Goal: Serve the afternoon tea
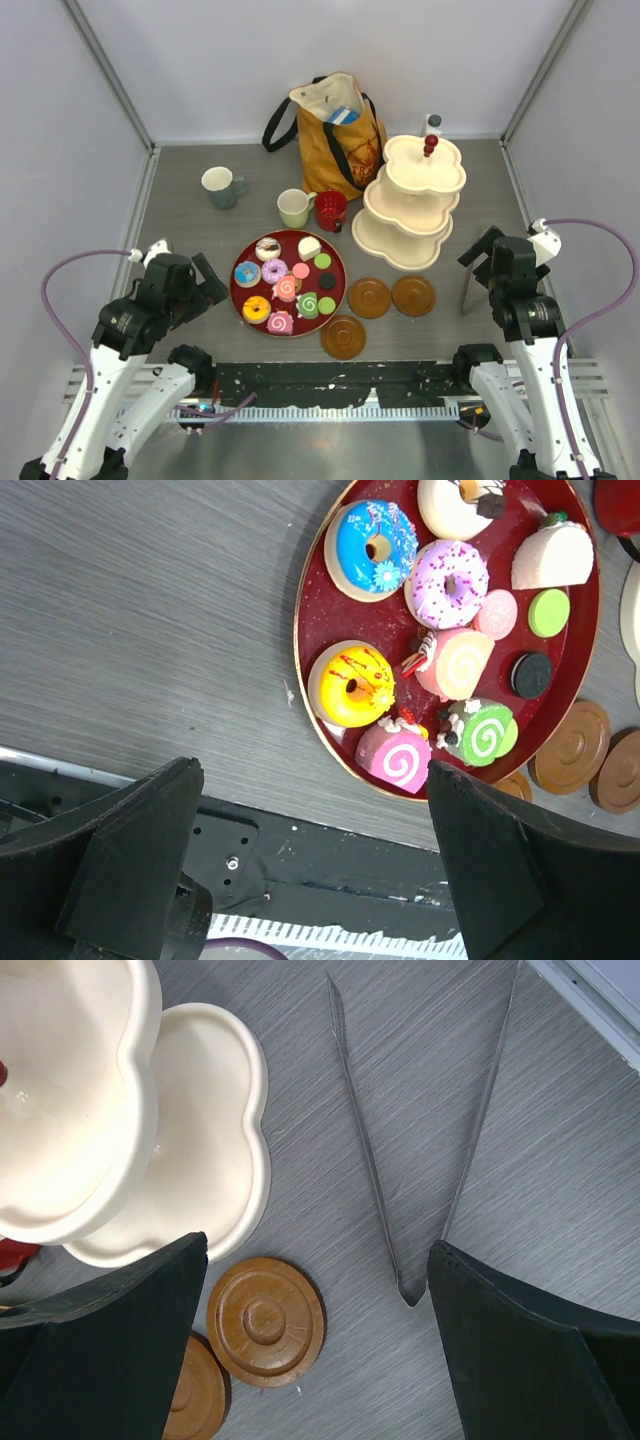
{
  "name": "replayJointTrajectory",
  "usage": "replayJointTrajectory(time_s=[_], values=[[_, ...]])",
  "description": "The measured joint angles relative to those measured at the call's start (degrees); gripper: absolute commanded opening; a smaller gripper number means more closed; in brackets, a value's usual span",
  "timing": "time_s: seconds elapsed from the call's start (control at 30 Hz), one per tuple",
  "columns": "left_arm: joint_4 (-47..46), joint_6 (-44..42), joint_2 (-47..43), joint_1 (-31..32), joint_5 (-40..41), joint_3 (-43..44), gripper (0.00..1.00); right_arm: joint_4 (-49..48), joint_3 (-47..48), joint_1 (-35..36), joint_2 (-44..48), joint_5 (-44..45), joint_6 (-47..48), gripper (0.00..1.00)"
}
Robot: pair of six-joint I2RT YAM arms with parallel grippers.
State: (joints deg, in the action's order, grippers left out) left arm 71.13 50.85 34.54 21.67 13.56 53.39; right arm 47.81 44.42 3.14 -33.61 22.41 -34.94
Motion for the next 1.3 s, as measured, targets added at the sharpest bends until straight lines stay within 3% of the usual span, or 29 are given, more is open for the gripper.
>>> replayJointTrajectory(time_s=[0.33, 0.53, 0.83, 1.3], values=[[-2.25, 0.15, 0.37, 0.0, -0.9, -1.68, 1.0, 0.37, 0.0, 0.0, -0.76, 1.88, 0.79, 0.95], [-6.34, -0.07, 4.04, 0.0, -3.58, -2.58, 1.0, 1.16, 0.02, -0.57, -7.61, 3.69, 0.81, 0.95], [-12.13, -2.21, 8.81, 0.0, -7.28, -3.48, 1.0, 0.37, -2.36, -8.83, -15.87, 1.4, 0.87, 0.95], [-16.09, -4.9, 11.87, 0.0, -8.39, -5.53, 1.0, -10.82, -6.88, -11.61, -28.04, -0.61, 3.63, 0.95]])
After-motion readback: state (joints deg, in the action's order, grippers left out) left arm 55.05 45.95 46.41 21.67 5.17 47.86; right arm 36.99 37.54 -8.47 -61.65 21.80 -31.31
